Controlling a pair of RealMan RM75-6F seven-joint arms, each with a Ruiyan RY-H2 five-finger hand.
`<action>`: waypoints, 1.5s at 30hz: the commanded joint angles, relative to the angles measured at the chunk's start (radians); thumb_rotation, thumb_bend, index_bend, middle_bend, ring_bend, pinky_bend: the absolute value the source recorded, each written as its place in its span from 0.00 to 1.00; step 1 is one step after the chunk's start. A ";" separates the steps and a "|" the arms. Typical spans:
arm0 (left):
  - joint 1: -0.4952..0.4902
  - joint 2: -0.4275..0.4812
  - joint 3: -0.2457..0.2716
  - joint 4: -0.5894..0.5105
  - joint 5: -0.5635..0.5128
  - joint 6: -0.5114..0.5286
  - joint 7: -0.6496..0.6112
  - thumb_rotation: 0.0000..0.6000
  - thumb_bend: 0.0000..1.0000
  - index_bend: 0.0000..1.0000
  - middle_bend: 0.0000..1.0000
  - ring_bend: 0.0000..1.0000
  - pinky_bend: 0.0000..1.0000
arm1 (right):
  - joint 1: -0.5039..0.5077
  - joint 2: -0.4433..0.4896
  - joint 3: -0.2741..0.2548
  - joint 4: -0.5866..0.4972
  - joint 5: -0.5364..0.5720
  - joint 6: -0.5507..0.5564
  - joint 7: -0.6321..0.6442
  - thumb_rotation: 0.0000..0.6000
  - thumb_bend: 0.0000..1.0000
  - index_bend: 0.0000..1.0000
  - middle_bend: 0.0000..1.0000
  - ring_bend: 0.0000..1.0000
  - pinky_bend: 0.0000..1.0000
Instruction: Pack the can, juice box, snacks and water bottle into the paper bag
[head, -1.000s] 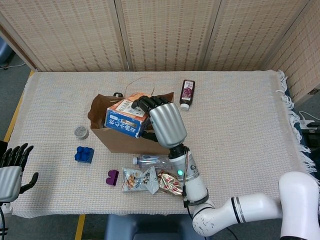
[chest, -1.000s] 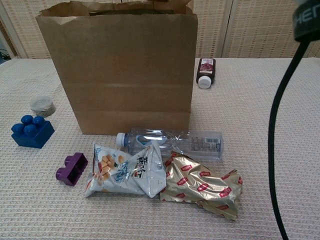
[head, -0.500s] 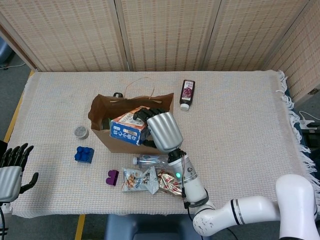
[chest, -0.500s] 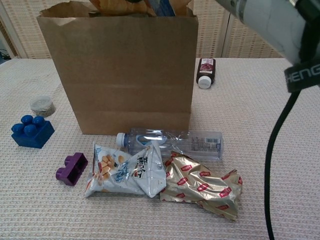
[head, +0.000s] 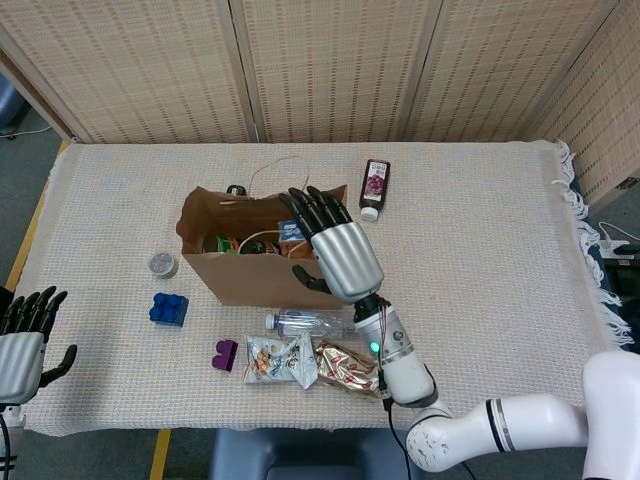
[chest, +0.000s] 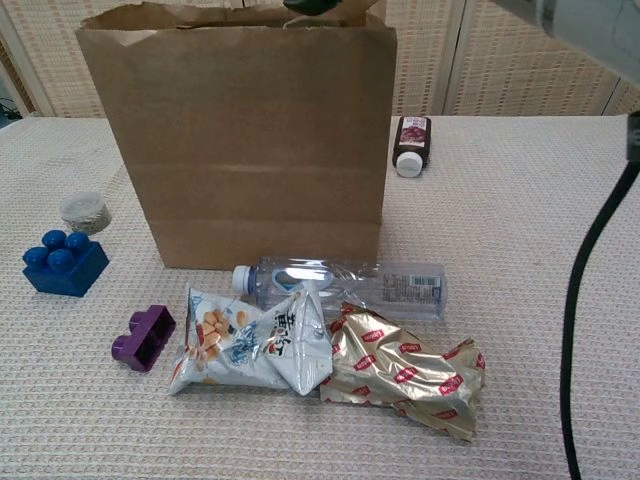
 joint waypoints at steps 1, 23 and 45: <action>0.000 0.000 0.000 0.000 0.000 0.000 0.001 1.00 0.38 0.07 0.00 0.00 0.00 | -0.031 0.035 -0.005 -0.028 -0.020 0.000 0.044 1.00 0.16 0.00 0.04 0.00 0.10; -0.001 -0.010 -0.005 -0.008 -0.012 0.005 0.045 1.00 0.37 0.07 0.00 0.00 0.00 | -0.363 0.447 -0.288 0.006 -0.205 -0.206 0.344 1.00 0.14 0.00 0.04 0.00 0.10; -0.002 -0.011 -0.008 -0.008 -0.016 0.003 0.045 1.00 0.37 0.07 0.00 0.00 0.00 | -0.258 0.365 -0.459 0.064 -0.593 -0.500 0.312 1.00 0.07 0.00 0.04 0.00 0.09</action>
